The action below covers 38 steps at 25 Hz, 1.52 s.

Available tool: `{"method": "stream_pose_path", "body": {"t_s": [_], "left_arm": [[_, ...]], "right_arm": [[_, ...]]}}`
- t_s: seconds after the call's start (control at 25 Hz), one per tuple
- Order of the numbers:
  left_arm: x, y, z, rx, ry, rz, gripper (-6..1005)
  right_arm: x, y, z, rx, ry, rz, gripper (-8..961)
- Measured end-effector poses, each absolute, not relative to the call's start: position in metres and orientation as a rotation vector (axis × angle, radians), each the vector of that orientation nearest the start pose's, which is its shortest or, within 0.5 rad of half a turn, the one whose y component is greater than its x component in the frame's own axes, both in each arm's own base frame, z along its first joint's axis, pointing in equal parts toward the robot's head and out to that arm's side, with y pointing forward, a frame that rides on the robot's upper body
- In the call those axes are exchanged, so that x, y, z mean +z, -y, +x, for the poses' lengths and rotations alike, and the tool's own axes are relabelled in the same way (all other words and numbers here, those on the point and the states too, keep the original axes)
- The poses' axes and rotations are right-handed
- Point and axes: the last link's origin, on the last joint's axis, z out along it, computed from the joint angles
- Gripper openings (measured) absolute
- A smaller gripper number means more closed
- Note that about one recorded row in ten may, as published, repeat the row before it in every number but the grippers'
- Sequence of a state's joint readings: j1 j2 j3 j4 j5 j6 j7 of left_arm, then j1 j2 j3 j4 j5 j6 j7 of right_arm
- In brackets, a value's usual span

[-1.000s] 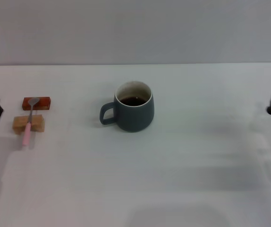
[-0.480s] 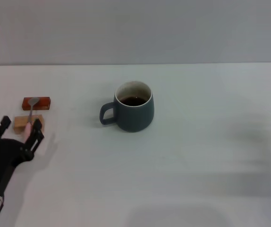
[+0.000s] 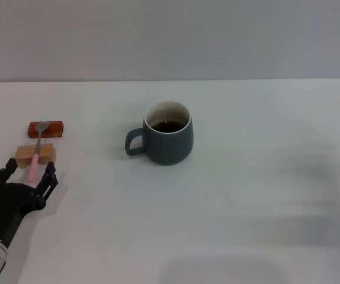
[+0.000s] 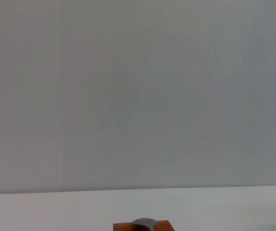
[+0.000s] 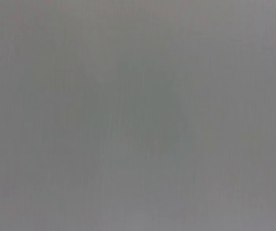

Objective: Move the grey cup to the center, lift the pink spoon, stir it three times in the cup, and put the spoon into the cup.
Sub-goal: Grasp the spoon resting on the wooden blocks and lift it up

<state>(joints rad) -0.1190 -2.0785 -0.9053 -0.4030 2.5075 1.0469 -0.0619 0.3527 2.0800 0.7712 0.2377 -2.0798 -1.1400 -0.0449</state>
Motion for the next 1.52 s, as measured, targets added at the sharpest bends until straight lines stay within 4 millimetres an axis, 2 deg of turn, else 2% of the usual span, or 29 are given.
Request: {"method": "stream_pose_path", "body": {"t_s": [0.88,1.24,1.52], "left_arm": [[-0.054,-0.270,-0.362,-0.504,0.760,-1.668,752],[-0.055,-0.271,-0.363,-0.499,0.776,-1.658,750],[-0.055,-0.270,-0.362,-0.498,0.769,-1.666,705]], "right_arm": [[-0.016,-0.307,0.349,0.559,-0.562,-1.493,-1],[-0.016,-0.307,0.348,0.561,-0.562,-1.495,-2],[-0.016,-0.307,0.348,0.562,-0.558,-1.500,-2]]}}
